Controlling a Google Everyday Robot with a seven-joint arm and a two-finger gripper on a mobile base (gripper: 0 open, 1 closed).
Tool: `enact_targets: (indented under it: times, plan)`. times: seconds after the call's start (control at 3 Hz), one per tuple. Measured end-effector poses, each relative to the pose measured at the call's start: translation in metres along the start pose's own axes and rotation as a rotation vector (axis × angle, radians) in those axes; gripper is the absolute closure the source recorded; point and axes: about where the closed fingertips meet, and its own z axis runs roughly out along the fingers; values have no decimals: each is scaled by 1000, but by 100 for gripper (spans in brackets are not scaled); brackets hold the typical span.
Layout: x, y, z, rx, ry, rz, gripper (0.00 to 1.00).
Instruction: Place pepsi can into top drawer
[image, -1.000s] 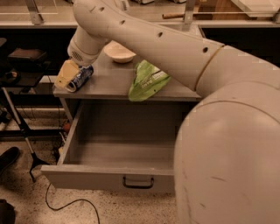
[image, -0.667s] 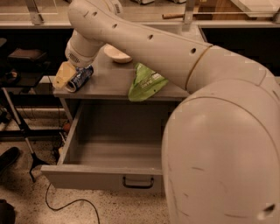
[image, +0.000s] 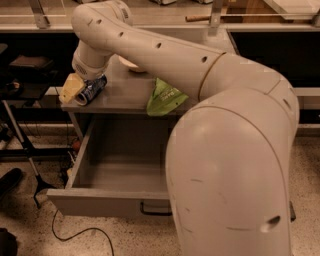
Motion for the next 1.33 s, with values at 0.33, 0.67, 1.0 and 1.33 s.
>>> enact_targets:
  times: [0.33, 0.67, 1.0, 1.33]
  plan:
    - [5, -3, 5, 8, 24, 18, 18]
    - [5, -3, 6, 9, 26, 19, 42]
    - [9, 4, -19, -6, -18, -6, 65]
    - [15, 26, -59, -46, -89, -64, 89]
